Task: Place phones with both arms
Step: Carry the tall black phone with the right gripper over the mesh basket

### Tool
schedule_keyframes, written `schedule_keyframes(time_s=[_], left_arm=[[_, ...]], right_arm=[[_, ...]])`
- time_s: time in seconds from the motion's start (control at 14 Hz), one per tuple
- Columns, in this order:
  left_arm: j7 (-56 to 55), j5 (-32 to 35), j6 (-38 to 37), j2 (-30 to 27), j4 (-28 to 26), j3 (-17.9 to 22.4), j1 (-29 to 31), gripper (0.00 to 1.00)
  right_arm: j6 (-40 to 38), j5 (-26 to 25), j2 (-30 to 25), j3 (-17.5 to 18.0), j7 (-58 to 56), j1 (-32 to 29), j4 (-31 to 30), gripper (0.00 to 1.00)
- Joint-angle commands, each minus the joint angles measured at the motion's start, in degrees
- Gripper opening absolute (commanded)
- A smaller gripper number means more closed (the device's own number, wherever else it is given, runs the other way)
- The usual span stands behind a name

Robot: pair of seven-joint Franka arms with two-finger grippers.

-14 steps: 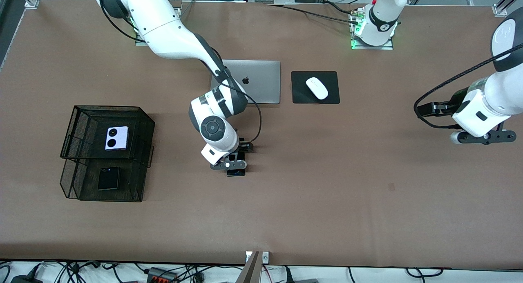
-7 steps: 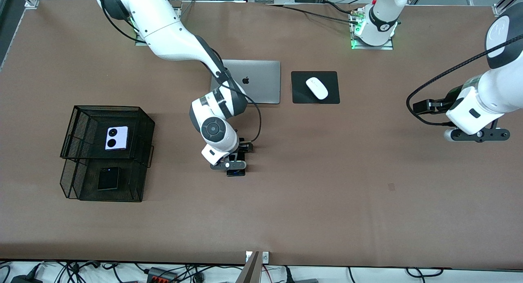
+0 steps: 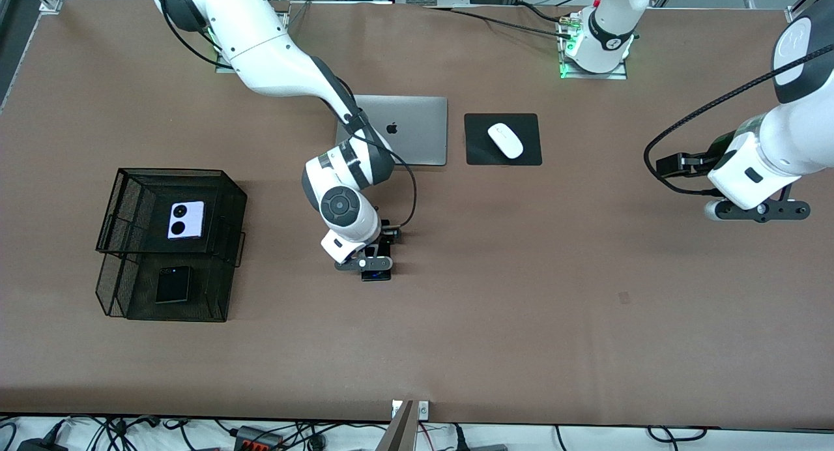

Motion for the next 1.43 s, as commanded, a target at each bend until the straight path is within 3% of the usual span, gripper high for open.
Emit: schedule_keyframes(time_s=[0.0, 0.14, 0.22, 0.65, 0.93, 1.08, 1.36], left_arm=[[0.3, 0.2, -1.7, -1.4, -0.9, -1.1, 0.2, 1.00], [1.4, -0.1, 2.6, -1.0, -0.5, -0.4, 0.9, 1.00], [0.8, 0.2, 2.7, 0.7, 1.8, -0.9, 0.9, 1.00], [-2.1, -0.1, 2.8, 0.7, 1.7, -0.7, 1.6, 1.00], [-2.5, 0.2, 2.8, 0.7, 1.7, -0.5, 1.6, 1.00], [-2.4, 0.3, 2.8, 0.7, 1.7, -0.5, 1.4, 1.00], [-2.4, 0.2, 2.8, 0.7, 1.6, -0.7, 1.1, 1.00]], right_arm=[[1.5, 1.0, 0.1, -0.1, -0.9, -0.1, 0.2, 0.36], [1.2, 1.0, -1.1, -0.2, -0.3, -0.2, 0.2, 0.33], [0.8, 1.0, -1.6, -0.4, -0.3, -0.2, 0.2, 0.33], [-5.7, 0.3, -5.0, -1.4, -0.9, -3.3, 2.2, 0.33], [-10.4, -1.2, -8.9, -5.4, -4.1, -3.8, 1.9, 0.32], [-14.7, -1.1, -11.2, -7.1, -9.2, -5.8, 1.9, 0.31], [-20.7, -1.2, -14.3, -7.1, -14.4, -11.6, 1.6, 0.29]])
